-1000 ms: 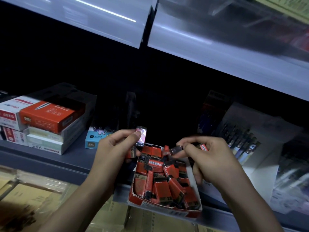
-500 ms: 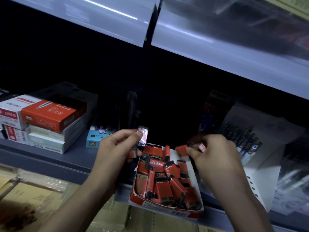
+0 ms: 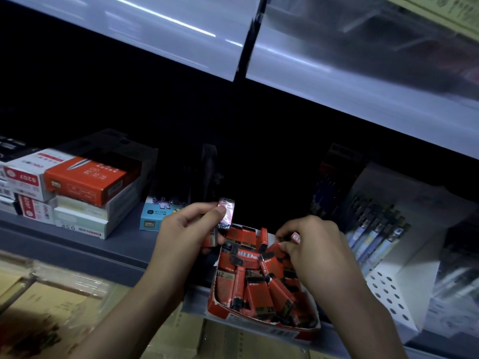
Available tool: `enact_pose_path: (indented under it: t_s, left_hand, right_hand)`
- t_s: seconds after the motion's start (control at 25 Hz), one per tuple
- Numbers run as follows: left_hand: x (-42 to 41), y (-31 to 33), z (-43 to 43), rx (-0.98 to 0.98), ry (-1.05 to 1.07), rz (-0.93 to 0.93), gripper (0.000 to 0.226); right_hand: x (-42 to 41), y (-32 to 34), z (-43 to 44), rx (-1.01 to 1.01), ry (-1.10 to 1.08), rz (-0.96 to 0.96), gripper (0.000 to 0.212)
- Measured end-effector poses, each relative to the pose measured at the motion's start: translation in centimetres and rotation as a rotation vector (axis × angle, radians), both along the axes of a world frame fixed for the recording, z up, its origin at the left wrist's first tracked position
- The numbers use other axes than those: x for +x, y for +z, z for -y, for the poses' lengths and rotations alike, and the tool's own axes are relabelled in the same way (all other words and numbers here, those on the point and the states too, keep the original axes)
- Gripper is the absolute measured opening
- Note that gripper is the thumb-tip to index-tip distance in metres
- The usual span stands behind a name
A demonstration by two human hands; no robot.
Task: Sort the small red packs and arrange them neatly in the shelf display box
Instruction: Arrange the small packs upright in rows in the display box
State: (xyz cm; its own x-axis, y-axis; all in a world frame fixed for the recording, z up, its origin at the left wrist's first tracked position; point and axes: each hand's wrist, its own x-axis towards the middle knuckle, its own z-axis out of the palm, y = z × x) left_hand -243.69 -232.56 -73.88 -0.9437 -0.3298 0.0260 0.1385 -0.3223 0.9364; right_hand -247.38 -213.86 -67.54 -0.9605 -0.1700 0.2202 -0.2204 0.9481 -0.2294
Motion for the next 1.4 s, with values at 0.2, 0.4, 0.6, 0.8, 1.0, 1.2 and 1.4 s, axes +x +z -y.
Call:
enact_pose_path:
  t_s: [0.2,0.4,0.6,0.8,1.0,1.2,1.4]
  left_hand:
    - [0.1,0.0,0.0,-0.003,-0.004,-0.001,0.015]
    - [-0.1,0.0,-0.1,-0.009,-0.001,-0.002,0.014]
    - [0.0,-0.1,0.0,-0.009,-0.010,0.000,0.014]
    - [0.0,-0.1,-0.1,-0.021,-0.009,-0.008,0.014]
    - [0.1,-0.2,0.0,-0.041,-0.011,-0.009,0.015]
    - [0.0,-0.1,0.2,-0.041,-0.012,-0.002,0.015]
    - [0.0,0.0,0.1,-0.039,-0.011,-0.001,0.015]
  right_hand:
    - [-0.5,0.0,0.5,0.061,0.035,0.050,0.037]
    - [-0.3,-1.0,1.0,0.016,0.028,0.007,0.033]
    - [0.0,-0.7,0.7,0.055,-0.005,-0.056,0.022]
    - [-0.3,-1.5,0.9,0.086,0.008,-0.047,0.021]
    - [-0.1,-0.7,0.5,-0.119,-0.005,-0.004,0.008]
    - [1.2,2.0,-0.6,-0.223,0.038,0.128,0.021]
    - [2.5,3.1,-1.4,-0.373,0.226,0.407,0.036]
